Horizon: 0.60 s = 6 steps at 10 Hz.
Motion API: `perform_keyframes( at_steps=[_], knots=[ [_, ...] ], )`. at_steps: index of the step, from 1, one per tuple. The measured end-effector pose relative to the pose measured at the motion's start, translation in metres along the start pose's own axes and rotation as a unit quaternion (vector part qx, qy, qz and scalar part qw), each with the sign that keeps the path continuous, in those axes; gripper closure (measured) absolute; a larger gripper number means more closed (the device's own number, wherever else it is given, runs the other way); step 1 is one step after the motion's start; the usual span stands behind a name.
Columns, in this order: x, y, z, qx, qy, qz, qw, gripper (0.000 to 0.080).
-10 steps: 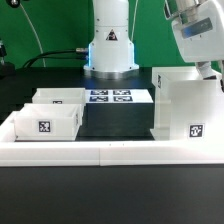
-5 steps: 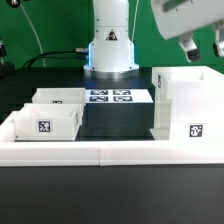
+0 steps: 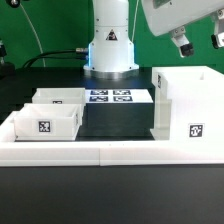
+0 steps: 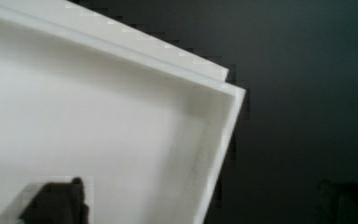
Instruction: Assemble drawer
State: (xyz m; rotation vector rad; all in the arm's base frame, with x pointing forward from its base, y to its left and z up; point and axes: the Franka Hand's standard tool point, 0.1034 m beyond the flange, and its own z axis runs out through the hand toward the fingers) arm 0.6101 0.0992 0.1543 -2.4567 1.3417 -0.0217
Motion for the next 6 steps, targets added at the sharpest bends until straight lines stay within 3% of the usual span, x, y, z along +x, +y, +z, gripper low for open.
perform_keyframes(
  at_steps=[1,2,4,6],
  knots=[
    [0.002,0.003,0.0,-0.021,-0.006,-0.082,0.996,0.015],
    [0.003,0.007,-0.001,-0.034,-0.007,-0.142,0.989,0.015],
    [0.005,0.019,-0.001,-0.055,-0.014,-0.251,0.966,0.015],
    [0.014,0.036,-0.004,-0.063,-0.018,-0.346,0.936,0.015]
  ],
)
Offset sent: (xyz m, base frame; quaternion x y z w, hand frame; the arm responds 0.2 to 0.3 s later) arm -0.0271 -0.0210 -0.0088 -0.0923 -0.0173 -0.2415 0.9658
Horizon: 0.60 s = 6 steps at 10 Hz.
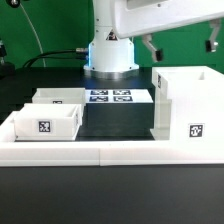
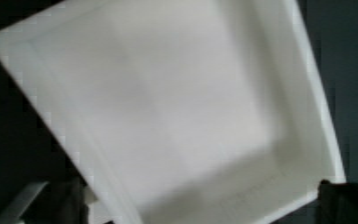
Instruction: Assemble drawer
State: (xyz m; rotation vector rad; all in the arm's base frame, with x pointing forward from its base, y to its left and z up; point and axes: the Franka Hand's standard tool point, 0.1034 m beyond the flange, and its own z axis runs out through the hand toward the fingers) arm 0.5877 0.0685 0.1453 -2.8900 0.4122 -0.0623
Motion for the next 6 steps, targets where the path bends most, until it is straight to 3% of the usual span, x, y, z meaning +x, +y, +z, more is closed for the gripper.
perform_keyframes(
  at_steps=[1,5,6],
  knots=[
    [0.0023,0.0122,-0.0003,0.001,0.012,-0.029,1.0,0.015],
    [0.0021,0.0127,0.0005,-0.003,0.01,-0.104,0.995,0.015],
    [-0.0011,0.0191,0.0002,-0.021,0.0,-0.114,0.993,0.015]
  ],
)
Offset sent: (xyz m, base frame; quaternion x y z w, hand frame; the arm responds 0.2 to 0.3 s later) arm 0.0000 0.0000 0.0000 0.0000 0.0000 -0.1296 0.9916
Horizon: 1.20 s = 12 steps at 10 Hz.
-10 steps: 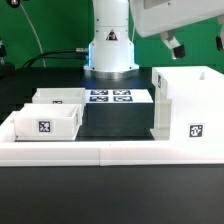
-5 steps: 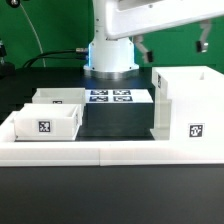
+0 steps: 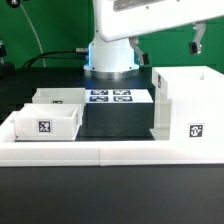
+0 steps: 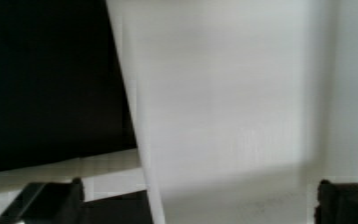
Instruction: Assemble drawer
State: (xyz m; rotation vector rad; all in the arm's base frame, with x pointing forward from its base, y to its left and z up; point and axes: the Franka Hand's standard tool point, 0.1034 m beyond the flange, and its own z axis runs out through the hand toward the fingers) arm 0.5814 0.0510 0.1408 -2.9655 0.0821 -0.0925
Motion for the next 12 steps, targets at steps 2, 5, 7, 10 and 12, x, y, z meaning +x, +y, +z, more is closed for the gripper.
perform_keyframes(
  at_steps=[2,5,7,10,12],
  knots=[
    [-0.013,0.03,0.0,-0.032,-0.007,-0.012,0.999,0.015],
    [-0.02,0.073,-0.002,-0.047,-0.007,-0.006,0.999,0.015],
    [-0.024,0.09,0.0,-0.049,-0.001,-0.013,0.999,0.015],
    [-0.024,0.089,0.001,-0.049,-0.001,-0.014,0.999,0.015],
    [-0.027,0.097,0.004,-0.051,-0.004,0.0,0.999,0.015]
  ],
)
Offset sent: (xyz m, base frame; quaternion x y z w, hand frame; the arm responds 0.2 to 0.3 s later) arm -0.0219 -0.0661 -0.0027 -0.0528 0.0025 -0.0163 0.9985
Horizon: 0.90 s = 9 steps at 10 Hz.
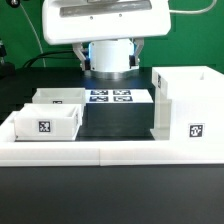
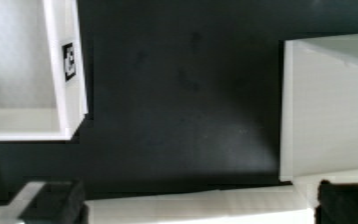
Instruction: Assemble drawer
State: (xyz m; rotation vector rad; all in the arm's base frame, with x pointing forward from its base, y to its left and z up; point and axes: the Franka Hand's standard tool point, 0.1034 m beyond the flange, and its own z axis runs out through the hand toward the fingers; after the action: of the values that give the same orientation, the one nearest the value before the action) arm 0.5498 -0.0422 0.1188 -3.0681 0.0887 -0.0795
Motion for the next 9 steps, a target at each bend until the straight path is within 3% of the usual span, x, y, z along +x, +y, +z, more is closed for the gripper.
perform_keyframes(
  at_steps=[4,9],
  knots=[
    [-0.018,0.036,0.032,-0.013,-0.009,0.01,1.0,0.015],
    [-0.028,0.049,0.065,-0.023,-0.018,0.009,1.0,0.015]
  ],
)
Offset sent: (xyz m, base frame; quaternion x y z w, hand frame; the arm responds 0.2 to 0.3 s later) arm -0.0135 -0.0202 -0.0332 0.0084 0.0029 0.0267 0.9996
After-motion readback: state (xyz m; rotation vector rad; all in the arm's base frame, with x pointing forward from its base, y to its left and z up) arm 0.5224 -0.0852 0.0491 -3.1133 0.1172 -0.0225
